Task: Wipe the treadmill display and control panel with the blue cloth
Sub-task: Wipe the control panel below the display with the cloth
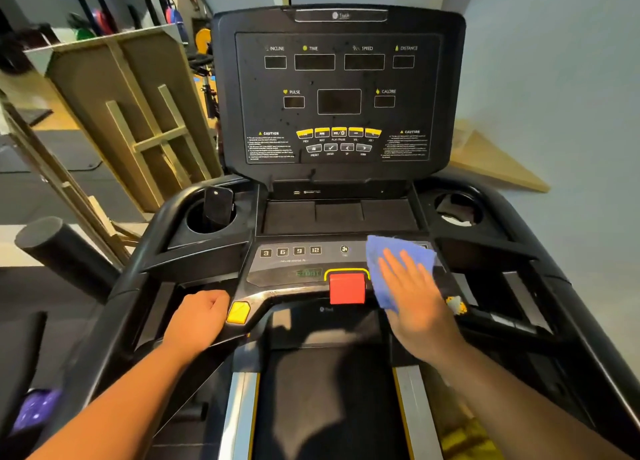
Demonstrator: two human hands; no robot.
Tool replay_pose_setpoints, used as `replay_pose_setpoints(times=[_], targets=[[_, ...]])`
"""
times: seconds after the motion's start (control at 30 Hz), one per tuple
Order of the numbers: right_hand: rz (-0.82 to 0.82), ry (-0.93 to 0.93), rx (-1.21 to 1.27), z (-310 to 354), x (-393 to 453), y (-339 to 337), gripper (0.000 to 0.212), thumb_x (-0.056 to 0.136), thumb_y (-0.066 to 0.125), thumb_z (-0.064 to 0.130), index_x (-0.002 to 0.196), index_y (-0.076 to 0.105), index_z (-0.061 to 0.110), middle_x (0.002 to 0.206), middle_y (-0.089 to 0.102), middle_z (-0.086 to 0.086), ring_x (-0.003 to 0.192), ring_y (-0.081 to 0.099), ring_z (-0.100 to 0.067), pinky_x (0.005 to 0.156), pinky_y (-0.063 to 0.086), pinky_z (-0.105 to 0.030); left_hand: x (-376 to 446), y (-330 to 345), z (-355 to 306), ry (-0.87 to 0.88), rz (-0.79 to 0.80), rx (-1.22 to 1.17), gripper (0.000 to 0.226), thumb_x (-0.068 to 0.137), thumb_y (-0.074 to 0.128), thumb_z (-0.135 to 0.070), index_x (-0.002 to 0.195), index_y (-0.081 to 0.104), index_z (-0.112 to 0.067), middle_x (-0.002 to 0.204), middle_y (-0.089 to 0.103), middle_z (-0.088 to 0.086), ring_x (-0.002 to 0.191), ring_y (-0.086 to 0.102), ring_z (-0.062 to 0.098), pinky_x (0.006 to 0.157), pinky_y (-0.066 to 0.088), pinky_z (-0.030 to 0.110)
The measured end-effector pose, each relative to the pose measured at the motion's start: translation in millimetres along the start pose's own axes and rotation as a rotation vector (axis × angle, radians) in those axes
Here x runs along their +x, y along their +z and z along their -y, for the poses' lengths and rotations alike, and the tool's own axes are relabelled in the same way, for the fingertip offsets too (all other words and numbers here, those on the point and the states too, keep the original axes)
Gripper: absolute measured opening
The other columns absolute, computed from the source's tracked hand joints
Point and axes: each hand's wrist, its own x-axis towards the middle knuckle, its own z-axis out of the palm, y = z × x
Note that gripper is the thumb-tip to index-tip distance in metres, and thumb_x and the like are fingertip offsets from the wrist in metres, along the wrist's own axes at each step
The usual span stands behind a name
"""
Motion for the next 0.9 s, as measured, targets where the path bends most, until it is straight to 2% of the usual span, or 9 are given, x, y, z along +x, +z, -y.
replay_pose_setpoints(times=[0.07,0.17,0.3,0.4,0.5,0.6,0.7,0.8,0.9], targets=[[-0.028,0.246,-0.010,-23.4,-4.5,-5.3,0.069,0.085,0.044,0.017,0.152,0.037,0.003,0.158,0.037,-0.015,0.146,0.032,-0.041,0.112,0.035,-0.061,1.5,1.4,2.8,0.003,-0.002,0.005,0.037,0.098,0.041,-0.026,0.069,0.052,-0.006,0.064,0.063,0.009,0.068,0.062,0.035,0.060,0.043,0.036],[-0.030,0.482,-0.085,2.2,19.5,2.1,0.067,0.085,0.056,0.019,0.148,0.041,-0.001,0.153,0.042,-0.023,0.139,0.036,-0.053,0.111,0.033,-0.066,2.5,2.5,3.6,0.000,-0.002,-0.006,0.039,0.100,0.042,-0.024,0.067,0.052,-0.006,0.065,0.063,0.010,0.064,0.059,0.033,0.062,0.043,0.037],[0.024,0.133,-0.106,26.6,16.0,11.7,0.083,0.081,0.067,0.029,0.154,0.032,0.010,0.160,0.036,-0.013,0.148,0.028,-0.042,0.117,0.028,-0.057,0.9,2.2,1.9,0.014,-0.008,0.006,0.042,0.102,0.042,-0.021,0.061,0.049,-0.012,0.066,0.062,0.013,0.059,0.051,0.020,0.061,0.040,0.035],[0.000,-0.053,-0.051,-13.8,-10.5,1.6,0.073,0.085,0.052,0.020,0.155,0.032,0.010,0.163,0.028,-0.009,0.152,0.021,-0.035,0.121,0.023,-0.055,2.4,2.5,3.9,0.003,-0.005,0.013,0.041,0.102,0.042,-0.023,0.063,0.050,-0.010,0.065,0.063,0.012,0.060,0.053,0.022,0.061,0.041,0.035],[-0.057,0.272,-0.058,-32.7,-12.8,-2.0,0.073,0.082,0.059,0.010,0.151,0.037,-0.001,0.156,0.038,-0.021,0.142,0.036,-0.047,0.112,0.034,-0.062,3.1,3.3,3.8,0.002,-0.017,0.023,0.041,0.101,0.042,-0.023,0.064,0.050,-0.009,0.065,0.063,0.013,0.059,0.052,0.022,0.061,0.042,0.036],[-0.007,0.504,-0.108,11.9,20.8,6.4,0.069,0.087,0.052,0.027,0.148,0.040,-0.003,0.154,0.039,-0.024,0.142,0.032,-0.052,0.114,0.029,-0.062,2.6,2.8,3.5,0.008,-0.020,0.028,0.041,0.102,0.042,-0.022,0.065,0.053,-0.008,0.065,0.064,0.011,0.062,0.058,0.028,0.062,0.046,0.038],[0.054,0.208,-0.114,52.8,29.6,12.5,0.078,0.086,0.058,0.035,0.154,0.034,0.004,0.160,0.032,-0.019,0.147,0.027,-0.046,0.116,0.029,-0.060,2.3,1.3,2.3,-0.008,-0.003,0.040,0.041,0.103,0.041,-0.025,0.072,0.061,-0.007,0.072,0.069,0.010,0.072,0.066,0.032,0.069,0.055,0.047],[0.074,-0.036,-0.032,39.2,14.7,0.1,0.083,0.080,0.069,0.026,0.154,0.035,0.007,0.162,0.032,-0.011,0.150,0.024,-0.037,0.119,0.029,-0.055,2.0,2.1,3.0,-0.005,0.002,0.028,0.041,0.102,0.040,-0.026,0.073,0.058,-0.005,0.071,0.067,0.013,0.068,0.063,0.035,0.064,0.050,0.044],[-0.107,0.027,-0.001,-8.2,-9.7,0.2,0.069,0.086,0.059,0.007,0.151,0.036,0.001,0.159,0.034,-0.016,0.148,0.029,-0.039,0.119,0.028,-0.057,1.7,3.2,4.6,-0.007,0.004,0.028,0.040,0.102,0.040,-0.027,0.074,0.059,-0.004,0.074,0.068,0.014,0.070,0.064,0.036,0.061,0.044,0.038]])
